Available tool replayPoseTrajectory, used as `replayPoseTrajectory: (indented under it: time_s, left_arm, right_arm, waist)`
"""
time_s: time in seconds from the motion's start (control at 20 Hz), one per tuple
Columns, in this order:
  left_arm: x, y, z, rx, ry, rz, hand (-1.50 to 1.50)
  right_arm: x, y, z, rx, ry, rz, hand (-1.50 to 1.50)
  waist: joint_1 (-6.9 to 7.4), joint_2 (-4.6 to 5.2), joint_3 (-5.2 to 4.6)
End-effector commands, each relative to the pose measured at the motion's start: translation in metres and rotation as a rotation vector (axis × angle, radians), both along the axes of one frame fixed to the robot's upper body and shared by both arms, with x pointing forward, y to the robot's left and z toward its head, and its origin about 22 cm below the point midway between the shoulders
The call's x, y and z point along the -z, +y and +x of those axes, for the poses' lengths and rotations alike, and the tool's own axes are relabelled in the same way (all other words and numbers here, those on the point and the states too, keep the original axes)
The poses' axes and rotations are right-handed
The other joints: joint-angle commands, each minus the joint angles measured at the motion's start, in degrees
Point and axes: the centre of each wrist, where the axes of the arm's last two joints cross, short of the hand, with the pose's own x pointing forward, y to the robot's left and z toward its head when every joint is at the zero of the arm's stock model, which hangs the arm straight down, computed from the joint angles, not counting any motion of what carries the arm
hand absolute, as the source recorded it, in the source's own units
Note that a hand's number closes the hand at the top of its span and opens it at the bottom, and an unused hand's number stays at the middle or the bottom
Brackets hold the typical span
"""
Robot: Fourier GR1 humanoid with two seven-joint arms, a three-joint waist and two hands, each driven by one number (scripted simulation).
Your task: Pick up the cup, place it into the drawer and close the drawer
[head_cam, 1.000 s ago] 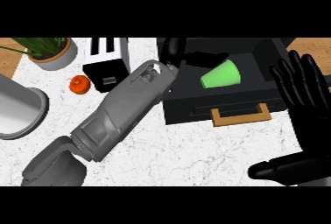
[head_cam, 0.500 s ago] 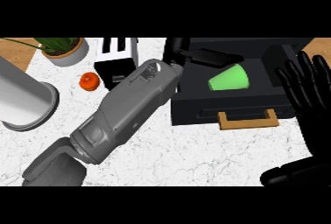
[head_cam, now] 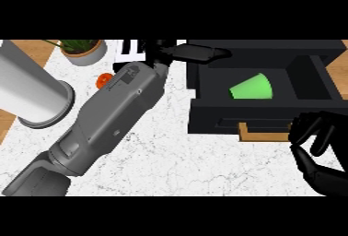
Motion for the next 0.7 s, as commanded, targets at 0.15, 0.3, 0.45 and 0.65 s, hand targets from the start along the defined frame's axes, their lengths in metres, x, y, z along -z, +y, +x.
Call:
replayPoseTrajectory:
  time_s: [0.15,0.3,0.45,0.65]
  left_arm:
    - [0.029,0.074,-0.018,-0.082,0.028,-0.056,-1.50]
    - [0.043,0.102,-0.039,-0.095,0.052,-0.053,-1.50]
    - [0.036,0.140,-0.056,-0.086,0.068,-0.052,-1.50]
    - [0.065,0.170,-0.078,-0.124,0.078,-0.080,-1.50]
  right_arm:
    - [0.006,-0.016,-0.011,0.000,0.016,-0.198,1.50]
    - [-0.002,0.004,-0.020,0.007,0.028,-0.255,1.50]
    - [0.003,-0.007,0.000,0.081,0.067,-0.274,1.50]
    - [0.022,0.013,0.005,0.059,0.071,-0.344,1.50]
  waist:
    - [0.74,-0.09,0.02]
    - [1.02,-0.24,-0.02]
    - [1.54,-0.12,0.00]
    - [0.38,0.30,0.01]
